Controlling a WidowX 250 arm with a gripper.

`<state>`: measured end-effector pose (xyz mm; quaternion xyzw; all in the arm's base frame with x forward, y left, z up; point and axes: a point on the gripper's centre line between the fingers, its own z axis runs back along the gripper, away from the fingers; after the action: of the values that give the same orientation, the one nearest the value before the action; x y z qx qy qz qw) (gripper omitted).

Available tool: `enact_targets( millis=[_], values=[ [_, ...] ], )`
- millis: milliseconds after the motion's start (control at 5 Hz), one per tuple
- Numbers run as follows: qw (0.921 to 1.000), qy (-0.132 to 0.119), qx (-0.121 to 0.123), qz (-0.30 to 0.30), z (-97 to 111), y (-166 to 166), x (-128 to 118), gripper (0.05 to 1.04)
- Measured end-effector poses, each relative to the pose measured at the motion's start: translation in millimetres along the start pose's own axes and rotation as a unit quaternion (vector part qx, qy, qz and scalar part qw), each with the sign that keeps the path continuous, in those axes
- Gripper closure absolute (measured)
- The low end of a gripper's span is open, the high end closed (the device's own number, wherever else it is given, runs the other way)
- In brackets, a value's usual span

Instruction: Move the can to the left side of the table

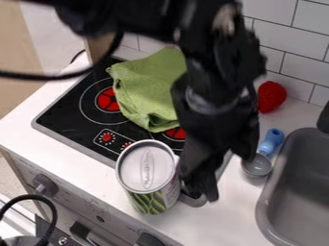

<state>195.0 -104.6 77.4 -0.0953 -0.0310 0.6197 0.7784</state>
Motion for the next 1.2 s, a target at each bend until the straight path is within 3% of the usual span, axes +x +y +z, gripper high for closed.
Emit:
enact_targets(
  millis=[600,1000,1200],
  values=[
    [0.9972,-0.06,-0.004,0.046,-23.1,19.9,19.1,0.085],
    [0.9941,-0.057,-0.022,0.09,-18.4,31.0,39.6,0.085],
    [0.9926,-0.068,-0.034,0.095,-17.8,34.3,50.6,0.085]
  ],
)
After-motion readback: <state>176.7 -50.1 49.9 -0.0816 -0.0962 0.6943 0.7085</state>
